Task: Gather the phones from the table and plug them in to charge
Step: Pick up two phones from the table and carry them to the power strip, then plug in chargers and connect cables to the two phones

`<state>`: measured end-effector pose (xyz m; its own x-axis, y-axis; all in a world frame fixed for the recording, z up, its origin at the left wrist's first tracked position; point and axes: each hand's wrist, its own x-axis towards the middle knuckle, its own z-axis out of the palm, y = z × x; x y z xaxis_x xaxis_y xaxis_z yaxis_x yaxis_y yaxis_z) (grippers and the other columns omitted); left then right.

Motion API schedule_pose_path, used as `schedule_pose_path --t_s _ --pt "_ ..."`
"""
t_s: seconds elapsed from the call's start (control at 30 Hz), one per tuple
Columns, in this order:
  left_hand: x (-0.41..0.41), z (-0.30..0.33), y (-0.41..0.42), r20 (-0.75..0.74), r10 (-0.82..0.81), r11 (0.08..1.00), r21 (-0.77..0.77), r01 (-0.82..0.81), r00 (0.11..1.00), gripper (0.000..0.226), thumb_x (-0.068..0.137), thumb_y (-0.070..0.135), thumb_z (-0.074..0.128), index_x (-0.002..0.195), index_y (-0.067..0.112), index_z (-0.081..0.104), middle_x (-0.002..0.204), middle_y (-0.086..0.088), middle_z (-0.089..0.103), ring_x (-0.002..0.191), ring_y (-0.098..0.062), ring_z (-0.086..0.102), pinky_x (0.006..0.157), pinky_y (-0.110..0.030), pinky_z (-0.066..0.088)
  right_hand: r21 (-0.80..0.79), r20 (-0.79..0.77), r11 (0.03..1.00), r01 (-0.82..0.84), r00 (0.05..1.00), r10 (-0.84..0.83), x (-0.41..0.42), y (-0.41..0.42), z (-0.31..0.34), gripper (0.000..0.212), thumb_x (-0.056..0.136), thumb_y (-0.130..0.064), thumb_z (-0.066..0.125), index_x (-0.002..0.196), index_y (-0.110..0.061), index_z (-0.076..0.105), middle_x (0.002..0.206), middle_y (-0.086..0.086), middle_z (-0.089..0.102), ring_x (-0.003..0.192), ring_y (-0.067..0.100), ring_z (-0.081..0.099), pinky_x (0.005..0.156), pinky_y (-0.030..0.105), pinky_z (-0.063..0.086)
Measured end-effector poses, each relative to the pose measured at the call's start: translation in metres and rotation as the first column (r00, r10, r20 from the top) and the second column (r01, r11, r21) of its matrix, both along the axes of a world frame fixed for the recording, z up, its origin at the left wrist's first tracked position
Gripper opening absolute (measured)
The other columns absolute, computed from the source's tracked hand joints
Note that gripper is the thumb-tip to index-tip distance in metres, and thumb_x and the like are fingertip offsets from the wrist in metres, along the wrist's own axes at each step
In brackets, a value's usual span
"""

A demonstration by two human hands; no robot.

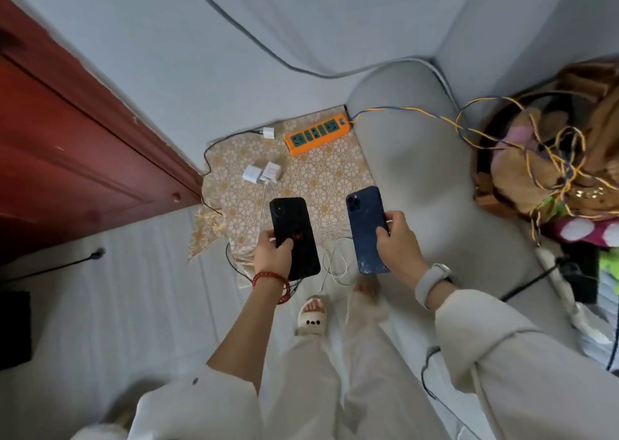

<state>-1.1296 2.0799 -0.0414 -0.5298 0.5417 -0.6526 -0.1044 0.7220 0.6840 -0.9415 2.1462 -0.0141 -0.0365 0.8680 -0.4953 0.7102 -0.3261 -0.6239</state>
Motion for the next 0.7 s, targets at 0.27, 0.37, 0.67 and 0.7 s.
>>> schedule_pose_path --t_s 0.27,0.37,0.67,0.7 --pt "0.013 -0.094 0.097 0.04 0.079 0.99 -0.122 -0.074 0.996 0.03 0.085 0.008 0.049 0.114 0.008 0.043 0.11 -0.015 0.06 0.088 -0.026 0.057 0.07 -0.034 0.048 -0.185 0.083 0.977 -0.102 0.989 0.119 -0.014 0.113 -0.091 0.024 0.092 -0.008 0.036 0.116 -0.009 0.035 0.114 0.018 0.057 0.099 0.04 0.055 0.086 0.05 0.047" --pt "0.026 -0.133 0.128 0.049 0.12 0.982 -0.155 -0.111 0.992 0.028 0.086 0.006 0.048 0.113 0.007 0.043 0.111 -0.018 0.059 0.09 -0.029 0.058 0.075 -0.038 0.051 -0.207 0.054 0.97 -0.129 0.988 0.143 -0.012 0.143 -0.131 0.029 0.089 -0.002 0.038 0.117 -0.008 0.036 0.11 0.015 0.055 0.094 0.034 0.053 0.08 0.041 0.045" --pt "0.052 -0.18 0.166 0.005 0.144 0.976 -0.166 -0.141 0.99 0.029 0.088 0.009 0.047 0.117 0.008 0.044 0.115 -0.017 0.06 0.095 -0.028 0.058 0.082 -0.039 0.051 -0.199 0.034 0.963 -0.182 0.981 0.192 -0.02 0.18 -0.18 0.029 0.087 0.003 0.04 0.114 -0.008 0.037 0.101 0.014 0.053 0.085 0.029 0.051 0.071 0.039 0.045" --pt "0.053 -0.181 0.168 -0.034 0.13 0.978 -0.158 -0.134 0.991 0.029 0.088 0.01 0.048 0.117 0.007 0.045 0.115 -0.016 0.059 0.094 -0.026 0.057 0.08 -0.035 0.049 -0.184 0.06 0.965 -0.189 0.977 0.203 -0.022 0.18 -0.181 0.03 0.087 0.002 0.04 0.116 -0.006 0.037 0.106 0.016 0.054 0.09 0.032 0.053 0.073 0.039 0.045"
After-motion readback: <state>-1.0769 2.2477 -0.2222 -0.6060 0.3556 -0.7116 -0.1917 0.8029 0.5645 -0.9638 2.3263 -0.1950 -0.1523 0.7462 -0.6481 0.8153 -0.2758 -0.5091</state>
